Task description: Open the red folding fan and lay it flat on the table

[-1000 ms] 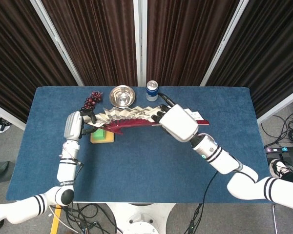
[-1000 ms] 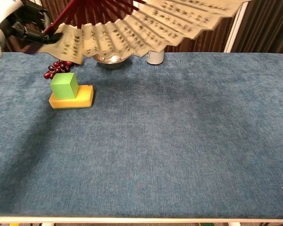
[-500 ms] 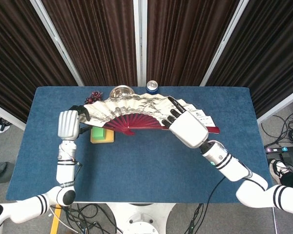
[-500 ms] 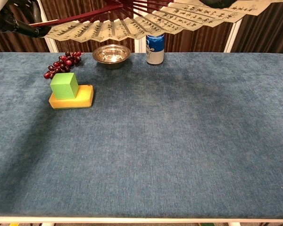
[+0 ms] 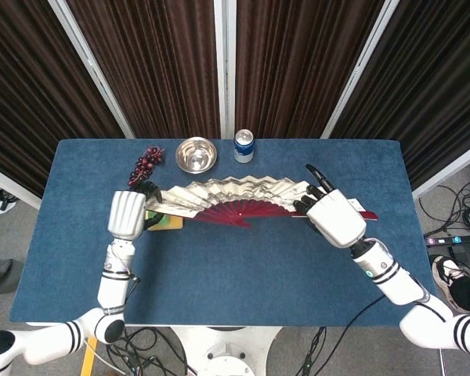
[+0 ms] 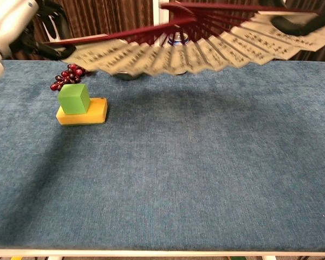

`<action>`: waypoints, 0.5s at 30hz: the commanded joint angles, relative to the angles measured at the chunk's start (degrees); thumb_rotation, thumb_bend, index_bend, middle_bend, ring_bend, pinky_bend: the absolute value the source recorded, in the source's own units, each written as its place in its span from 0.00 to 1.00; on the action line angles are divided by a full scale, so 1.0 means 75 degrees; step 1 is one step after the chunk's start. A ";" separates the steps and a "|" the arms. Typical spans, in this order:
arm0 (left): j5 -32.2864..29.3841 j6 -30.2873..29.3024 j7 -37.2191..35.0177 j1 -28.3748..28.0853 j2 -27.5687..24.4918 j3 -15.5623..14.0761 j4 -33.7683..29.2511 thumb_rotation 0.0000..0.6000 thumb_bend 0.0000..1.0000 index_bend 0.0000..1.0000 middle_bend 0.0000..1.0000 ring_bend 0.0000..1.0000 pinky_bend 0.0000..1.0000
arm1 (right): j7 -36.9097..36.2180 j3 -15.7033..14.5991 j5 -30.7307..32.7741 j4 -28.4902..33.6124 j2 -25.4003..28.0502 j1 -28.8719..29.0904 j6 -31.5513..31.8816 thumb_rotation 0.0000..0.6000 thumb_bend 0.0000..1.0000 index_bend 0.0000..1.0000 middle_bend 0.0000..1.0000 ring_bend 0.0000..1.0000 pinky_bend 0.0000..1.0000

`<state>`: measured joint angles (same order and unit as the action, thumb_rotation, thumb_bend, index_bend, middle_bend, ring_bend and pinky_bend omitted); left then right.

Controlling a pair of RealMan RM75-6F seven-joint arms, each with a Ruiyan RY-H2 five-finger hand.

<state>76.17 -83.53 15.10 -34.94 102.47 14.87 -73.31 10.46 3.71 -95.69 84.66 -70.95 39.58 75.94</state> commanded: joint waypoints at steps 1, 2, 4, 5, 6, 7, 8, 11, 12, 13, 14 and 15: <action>0.0260 -0.0141 0.0244 -0.0067 0.0252 -0.0145 0.0278 1.00 0.32 0.63 0.61 0.51 0.48 | -0.0525 -0.0202 -0.0147 -0.0657 -0.0321 -0.0355 0.0376 1.00 0.76 0.71 0.58 0.35 0.02; 0.0358 -0.0166 0.0337 -0.0096 0.0343 -0.0194 0.0401 1.00 0.31 0.62 0.60 0.51 0.48 | -0.0679 -0.0221 -0.0168 -0.0893 -0.0427 -0.0441 0.0494 1.00 0.71 0.68 0.57 0.34 0.02; 0.0543 -0.0249 0.0512 -0.0126 0.0481 -0.0282 0.0620 1.00 0.30 0.60 0.59 0.50 0.48 | -0.0890 -0.0244 -0.0128 -0.1221 -0.0560 -0.0570 0.0583 1.00 0.64 0.63 0.53 0.31 0.01; 0.0625 -0.0278 0.0602 -0.0137 0.0531 -0.0329 0.0720 1.00 0.28 0.58 0.58 0.49 0.48 | -0.0933 -0.0254 -0.0107 -0.1325 -0.0601 -0.0618 0.0596 1.00 0.60 0.59 0.52 0.29 0.00; 0.0688 -0.0298 0.0706 -0.0140 0.0577 -0.0375 0.0803 1.00 0.26 0.56 0.57 0.48 0.47 | -0.0951 -0.0263 -0.0079 -0.1405 -0.0630 -0.0660 0.0589 1.00 0.52 0.53 0.49 0.27 0.00; 0.0736 -0.0304 0.0823 -0.0138 0.0616 -0.0420 0.0865 1.00 0.23 0.52 0.55 0.45 0.45 | -0.0961 -0.0271 -0.0050 -0.1463 -0.0653 -0.0697 0.0571 1.00 0.43 0.44 0.44 0.22 0.00; 0.0763 -0.0261 0.0992 -0.0134 0.0647 -0.0480 0.0898 1.00 0.19 0.46 0.50 0.41 0.43 | -0.0937 -0.0284 0.0009 -0.1507 -0.0666 -0.0742 0.0507 1.00 0.34 0.35 0.39 0.18 0.00; 0.0652 0.0000 0.1539 -0.0110 0.0632 -0.0573 0.0742 1.00 0.07 0.25 0.33 0.23 0.35 | -0.0733 -0.0304 0.0171 -0.1478 -0.0664 -0.0848 0.0327 1.00 0.11 0.06 0.21 0.03 0.00; 0.0627 0.0045 0.1660 -0.0098 0.0621 -0.0585 0.0652 1.00 0.04 0.19 0.26 0.17 0.32 | -0.0664 -0.0314 0.0216 -0.1435 -0.0653 -0.0884 0.0280 1.00 0.07 0.03 0.17 0.01 0.00; 0.0623 0.0076 0.1719 -0.0086 0.0605 -0.0599 0.0562 1.00 0.02 0.16 0.23 0.14 0.31 | -0.0578 -0.0329 0.0255 -0.1385 -0.0628 -0.0917 0.0224 1.00 0.03 0.00 0.11 0.00 0.00; 0.0637 0.0082 0.1758 -0.0062 0.0584 -0.0618 0.0465 1.00 0.01 0.13 0.19 0.11 0.29 | -0.0488 -0.0350 0.0288 -0.1311 -0.0593 -0.0962 0.0175 1.00 0.01 0.00 0.07 0.00 0.00; 0.0659 0.0069 0.1772 -0.0039 0.0567 -0.0634 0.0401 1.00 0.00 0.11 0.17 0.10 0.28 | -0.0429 -0.0370 0.0331 -0.1241 -0.0556 -0.1004 0.0128 1.00 0.00 0.00 0.03 0.00 0.00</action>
<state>81.10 -83.42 27.85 -35.53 106.89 10.55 -69.32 6.56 1.20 -93.74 74.68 -75.48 32.58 77.49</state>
